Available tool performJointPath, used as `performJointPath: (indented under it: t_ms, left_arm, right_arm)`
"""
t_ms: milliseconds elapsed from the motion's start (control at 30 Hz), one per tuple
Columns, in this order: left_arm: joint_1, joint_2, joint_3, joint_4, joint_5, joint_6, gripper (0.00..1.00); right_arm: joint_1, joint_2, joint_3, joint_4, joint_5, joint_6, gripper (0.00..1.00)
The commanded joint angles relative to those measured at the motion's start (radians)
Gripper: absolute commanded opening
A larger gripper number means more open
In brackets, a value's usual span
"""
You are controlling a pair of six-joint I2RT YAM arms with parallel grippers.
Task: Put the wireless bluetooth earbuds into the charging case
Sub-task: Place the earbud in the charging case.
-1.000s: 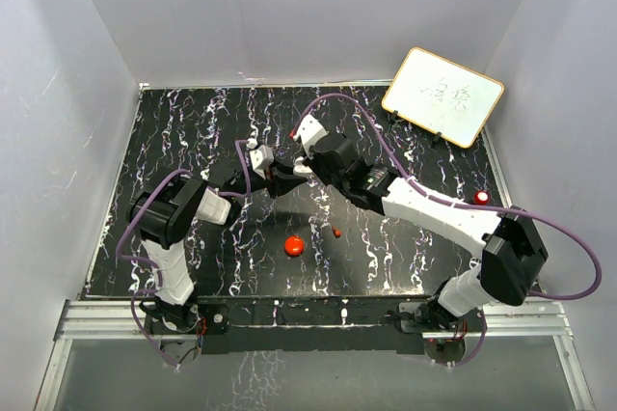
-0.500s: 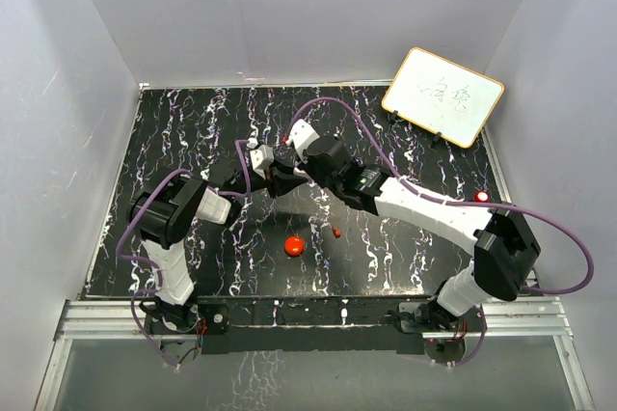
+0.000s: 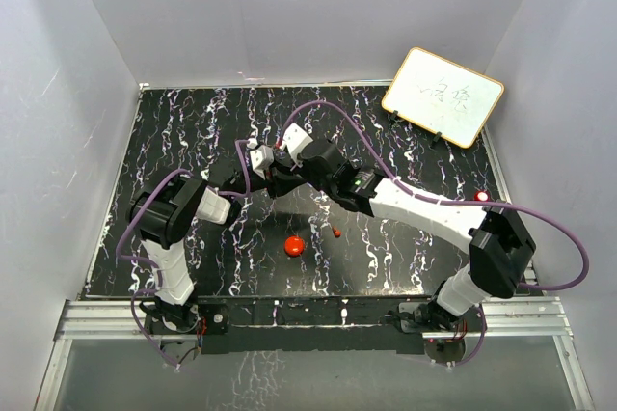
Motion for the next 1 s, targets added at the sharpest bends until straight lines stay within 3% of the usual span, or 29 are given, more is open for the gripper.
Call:
performJointPath:
  t_ms: [0,967]
  left_arm:
    - [0.004,0.001,0.026,0.185,0.029,0.012,0.0]
    - [0.005,-0.001,0.032,0.186,0.049,0.003,0.0]
  right_arm:
    - [0.014,-0.013,0.043,0.05,0.002,-0.015,0.04]
    - [0.032,-0.066,0.005,0.088,-0.062,-0.062,0.03]
